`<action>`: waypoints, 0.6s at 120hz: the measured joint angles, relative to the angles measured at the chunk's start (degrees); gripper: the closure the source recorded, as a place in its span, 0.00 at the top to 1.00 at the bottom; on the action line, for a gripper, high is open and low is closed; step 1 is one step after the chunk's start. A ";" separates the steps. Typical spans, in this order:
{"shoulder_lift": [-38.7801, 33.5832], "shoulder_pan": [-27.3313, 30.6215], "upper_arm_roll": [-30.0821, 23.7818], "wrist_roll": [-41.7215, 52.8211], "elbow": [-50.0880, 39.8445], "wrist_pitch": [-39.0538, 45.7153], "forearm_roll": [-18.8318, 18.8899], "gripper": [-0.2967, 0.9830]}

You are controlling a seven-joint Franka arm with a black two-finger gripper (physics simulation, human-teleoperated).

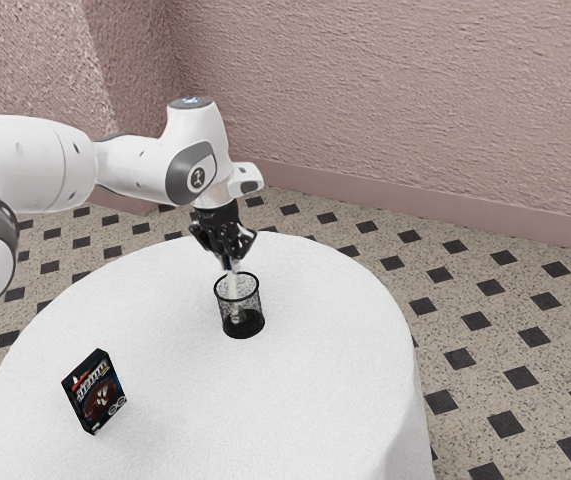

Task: Take the marker out of the pen holder and place it to the left of the pen holder.

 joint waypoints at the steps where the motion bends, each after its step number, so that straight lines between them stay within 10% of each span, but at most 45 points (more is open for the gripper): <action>1: -0.06 0.00 0.00 0.00 -0.03 0.00 0.00 0.24; 43: -14.90 -1.74 1.73 -0.95 -3.46 -0.13 4.68 0.23; 72: -6.38 4.86 1.36 1.11 -0.01 5.62 6.80 0.23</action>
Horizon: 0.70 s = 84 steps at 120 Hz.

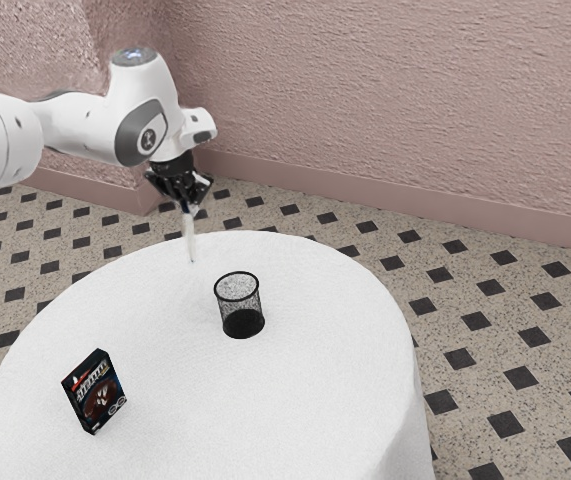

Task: Take the marker out of the pen holder and place it to the left of the pen holder.

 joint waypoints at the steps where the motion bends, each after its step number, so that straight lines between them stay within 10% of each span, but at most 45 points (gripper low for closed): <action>1: 0.25 0.05 -0.03 0.15 0.16 0.44 0.02 0.23; 84: 3.85 3.35 -4.44 7.42 -16.03 31.50 -0.12 0.24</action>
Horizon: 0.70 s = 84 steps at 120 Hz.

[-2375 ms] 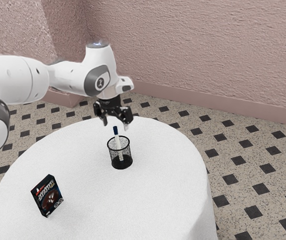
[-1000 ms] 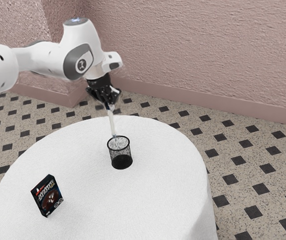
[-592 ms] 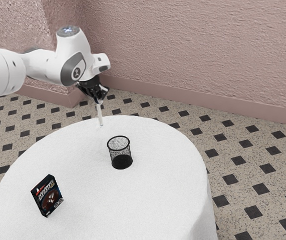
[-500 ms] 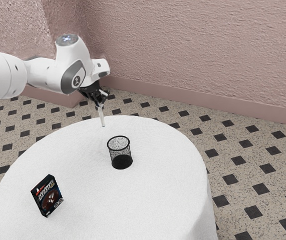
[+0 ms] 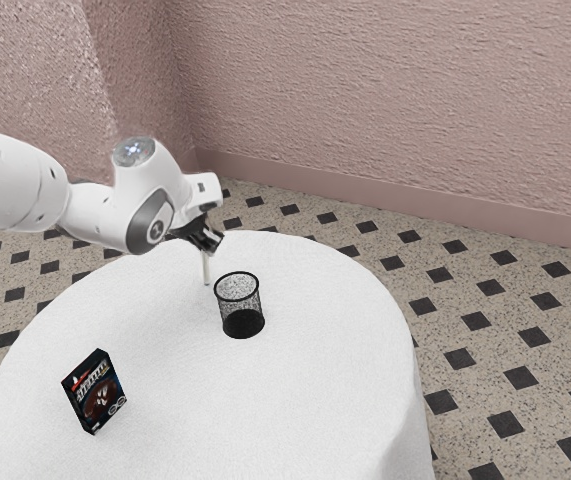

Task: Take the marker out of the pen holder and place it to the left of the pen holder.

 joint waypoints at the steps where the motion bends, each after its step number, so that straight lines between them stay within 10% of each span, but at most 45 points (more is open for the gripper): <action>1: -0.01 -0.06 -0.04 0.03 -0.16 0.14 -0.01 0.24; 26: -9.30 0.16 -0.60 1.33 -7.34 1.80 0.15 0.56; 57: -27.21 0.10 1.03 2.80 -15.59 -5.11 0.04 0.71; 84: -31.21 -0.49 1.16 1.79 13.78 -40.27 1.87 0.75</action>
